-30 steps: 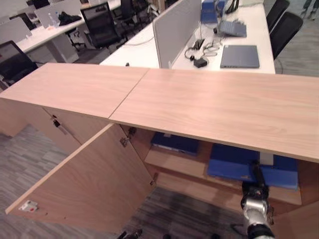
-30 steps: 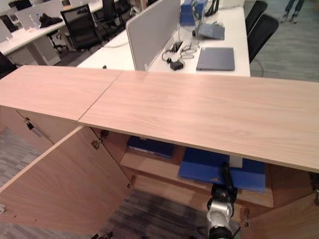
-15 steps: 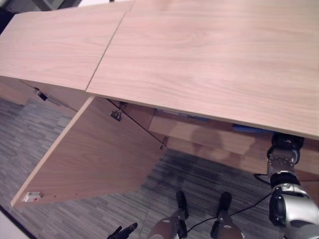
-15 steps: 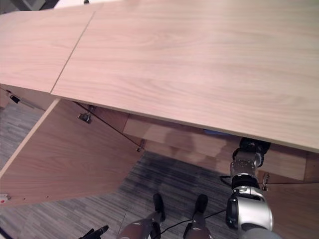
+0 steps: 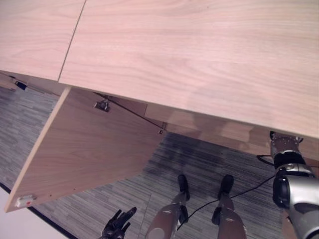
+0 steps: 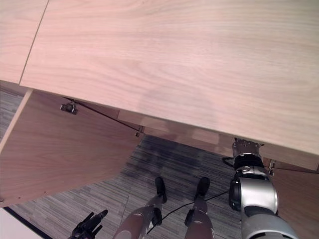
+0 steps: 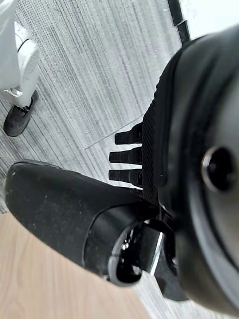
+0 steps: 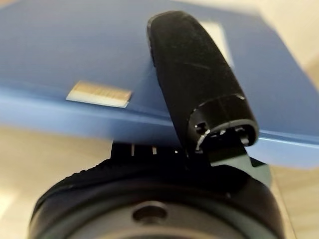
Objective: Put the empty folder in the office cabinet
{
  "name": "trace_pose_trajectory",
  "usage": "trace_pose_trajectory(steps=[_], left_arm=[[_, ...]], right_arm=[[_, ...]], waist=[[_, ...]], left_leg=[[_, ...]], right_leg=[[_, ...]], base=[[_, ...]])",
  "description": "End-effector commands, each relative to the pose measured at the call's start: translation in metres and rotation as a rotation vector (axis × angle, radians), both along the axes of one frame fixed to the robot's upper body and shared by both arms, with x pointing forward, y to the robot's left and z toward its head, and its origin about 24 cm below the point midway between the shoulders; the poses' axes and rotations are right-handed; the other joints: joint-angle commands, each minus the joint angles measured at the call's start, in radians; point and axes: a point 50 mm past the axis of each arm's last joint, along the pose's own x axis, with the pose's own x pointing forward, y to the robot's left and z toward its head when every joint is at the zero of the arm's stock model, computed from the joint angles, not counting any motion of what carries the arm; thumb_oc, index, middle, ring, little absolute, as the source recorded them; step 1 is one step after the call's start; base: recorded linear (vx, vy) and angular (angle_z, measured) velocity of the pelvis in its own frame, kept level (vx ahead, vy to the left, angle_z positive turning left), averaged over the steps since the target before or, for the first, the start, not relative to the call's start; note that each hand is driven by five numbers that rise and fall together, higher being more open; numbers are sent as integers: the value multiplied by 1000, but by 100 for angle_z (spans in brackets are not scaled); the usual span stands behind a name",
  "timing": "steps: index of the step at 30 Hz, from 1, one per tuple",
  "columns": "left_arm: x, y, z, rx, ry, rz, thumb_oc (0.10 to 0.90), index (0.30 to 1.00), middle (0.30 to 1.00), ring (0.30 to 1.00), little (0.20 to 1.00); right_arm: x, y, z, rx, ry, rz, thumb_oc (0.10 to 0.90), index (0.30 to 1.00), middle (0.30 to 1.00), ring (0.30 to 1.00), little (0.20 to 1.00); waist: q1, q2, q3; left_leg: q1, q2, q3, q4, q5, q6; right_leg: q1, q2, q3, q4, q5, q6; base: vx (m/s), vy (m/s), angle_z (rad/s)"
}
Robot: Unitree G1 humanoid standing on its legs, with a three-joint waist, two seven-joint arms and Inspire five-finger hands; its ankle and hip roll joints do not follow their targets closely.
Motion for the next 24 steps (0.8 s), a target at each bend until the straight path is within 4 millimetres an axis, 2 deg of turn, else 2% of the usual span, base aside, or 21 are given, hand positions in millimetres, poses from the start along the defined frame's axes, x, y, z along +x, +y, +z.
trace_pose_trajectory(steps=[1,2,3,4,5,6,7,8,9,10,13,14,15,16,17,18,20,22,24], left_arm=[[-17,53,11,149,58,7,800,900,900,900,900],[-18,53,11,149,59,7,800,900,900,900,900],[-15,55,13,153,49,-2,800,900,900,900,900],[-15,55,13,152,50,-1,800,900,900,900,900],[-12,57,14,150,41,-6,800,900,900,900,900],[-10,59,15,153,34,-8,800,900,900,900,900],[-10,59,15,152,34,-7,800,900,900,900,900],[-8,62,17,153,22,-1,800,900,900,900,900],[-8,62,17,152,22,-1,800,900,900,900,900],[-6,66,19,159,14,1,800,900,900,900,900],[-5,68,19,162,14,2,800,900,900,900,900],[-7,67,18,159,21,3,800,900,900,900,900],[-8,65,16,147,27,4,800,900,900,900,900],[-9,65,16,148,28,3,800,900,900,900,900],[-11,63,14,140,40,9,800,900,900,900,900],[-12,63,14,141,41,8,800,900,900,900,900],[-18,61,11,142,64,29,800,900,900,900,900],[-23,58,8,144,78,47,800,900,900,900,900],[-28,55,6,135,92,65,800,900,900,900,900]], right_arm=[[18,39,2,-210,7,303,800,900,900,900,900],[18,39,1,-210,8,305,800,900,900,900,900],[18,56,-15,-265,74,424,800,900,900,900,900],[18,56,-15,-265,75,426,800,900,900,900,900],[17,71,-28,-327,129,524,800,900,900,900,900],[16,76,-32,-384,163,574,800,900,900,900,900],[16,76,-32,-385,164,575,800,900,900,900,900],[13,83,-41,-539,250,677,800,900,900,900,900],[13,83,-41,-540,251,678,800,900,900,900,900],[9,86,-48,-695,333,768,800,900,900,900,900],[7,88,-53,-744,364,814,800,900,900,900,900],[4,98,-57,-740,334,866,800,900,900,900,900],[-3,112,-68,-588,248,877,800,900,900,900,900],[-4,112,-69,-586,249,877,800,900,900,900,900],[-10,120,-77,-380,140,838,800,900,900,900,900],[-11,120,-77,-378,140,837,800,900,900,900,900],[-24,123,-85,-54,-66,693,800,900,900,900,900],[-35,119,-93,81,-143,579,800,900,900,900,900],[-46,114,-102,123,-152,520,800,900,900,900,900]], waist=[[13,-60,-64],[12,-60,-64],[11,-67,-64],[10,-67,-64],[9,-74,-63],[8,-77,-62],[7,-77,-61],[5,-85,-57],[4,-84,-57],[0,-94,-53],[-2,-97,-51],[-5,-101,-47],[-7,-99,-45],[-6,-99,-46],[-9,-95,-49],[-8,-96,-49],[-16,-89,-62],[-21,-86,-72],[-27,-84,-86]], left_leg=[[22,12,-51,-8,-53,-86],[22,12,-51,-8,-53,-86],[31,13,-52,-8,-51,-88],[32,13,-52,-8,-51,-88],[40,12,-52,-8,-51,-88],[45,12,-53,-8,-51,-88],[45,12,-53,-8,-51,-88],[55,11,-54,-8,-50,-87],[56,11,-54,-8,-50,-87],[62,10,-55,-8,-48,-87],[67,10,-56,-8,-49,-86],[75,7,-56,-8,-51,-84],[88,5,-58,-8,-56,-81],[89,5,-58,-8,-56,-81],[103,2,-60,-8,-63,-78],[104,2,-60,-8,-63,-78],[128,-1,-58,-8,-78,-73],[142,-3,-59,-8,-87,-69],[158,-6,-60,-8,-94,-68]], right_leg=[[23,15,56,-1,-111,35],[23,15,56,-1,-111,34],[31,18,54,-1,-113,30],[32,18,54,-1,-113,30],[40,19,52,-1,-114,27],[44,20,51,-1,-115,26],[45,20,50,-1,-115,26],[53,21,49,-1,-115,23],[54,21,49,-1,-115,23],[61,21,48,-1,-115,22],[66,21,48,-1,-115,22],[76,21,47,-1,-116,22],[87,19,49,-1,-117,21],[88,19,49,-1,-117,21],[102,18,51,-1,-121,21],[103,18,51,-1,-121,21],[127,16,52,-1,-130,22],[142,14,52,-1,-137,23],[155,11,51,-1,-140,24]], base=[[0,0,0],[-11,-43,0],[0,0,0],[-20,-30,0],[0,0,0],[0,0,0],[0,0,0],[0,0,0],[-35,-7,-1],[0,0,0],[0,0,0],[-23,28,4],[-15,30,4],[13,50,6],[15,30,4],[39,48,3],[72,58,1],[63,64,8],[31,49,3]])
